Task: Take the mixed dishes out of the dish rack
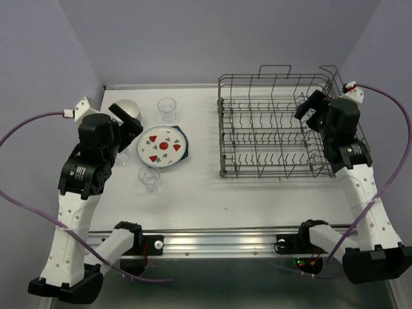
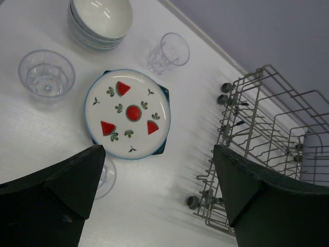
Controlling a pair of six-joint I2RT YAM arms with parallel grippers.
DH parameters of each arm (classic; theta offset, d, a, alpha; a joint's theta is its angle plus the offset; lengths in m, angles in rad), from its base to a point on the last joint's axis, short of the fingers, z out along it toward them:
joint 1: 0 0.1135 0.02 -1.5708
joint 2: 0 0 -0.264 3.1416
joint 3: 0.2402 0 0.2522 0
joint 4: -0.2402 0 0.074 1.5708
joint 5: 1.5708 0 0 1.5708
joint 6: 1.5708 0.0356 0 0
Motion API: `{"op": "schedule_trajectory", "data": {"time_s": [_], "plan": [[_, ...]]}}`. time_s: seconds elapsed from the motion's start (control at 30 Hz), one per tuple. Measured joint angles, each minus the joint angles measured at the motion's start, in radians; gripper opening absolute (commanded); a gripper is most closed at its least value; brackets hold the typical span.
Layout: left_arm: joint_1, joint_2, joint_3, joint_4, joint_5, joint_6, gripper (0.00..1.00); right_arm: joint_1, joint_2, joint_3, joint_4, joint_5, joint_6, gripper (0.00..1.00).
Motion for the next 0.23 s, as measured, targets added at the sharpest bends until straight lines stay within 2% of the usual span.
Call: {"op": "schedule_trajectory", "data": {"time_s": [0.23], "plan": [[0.0,0.062,0.0,0.132,0.016,0.044,0.99,0.0,-0.033,0.0,-0.044,0.15,0.005,1.0]]}}
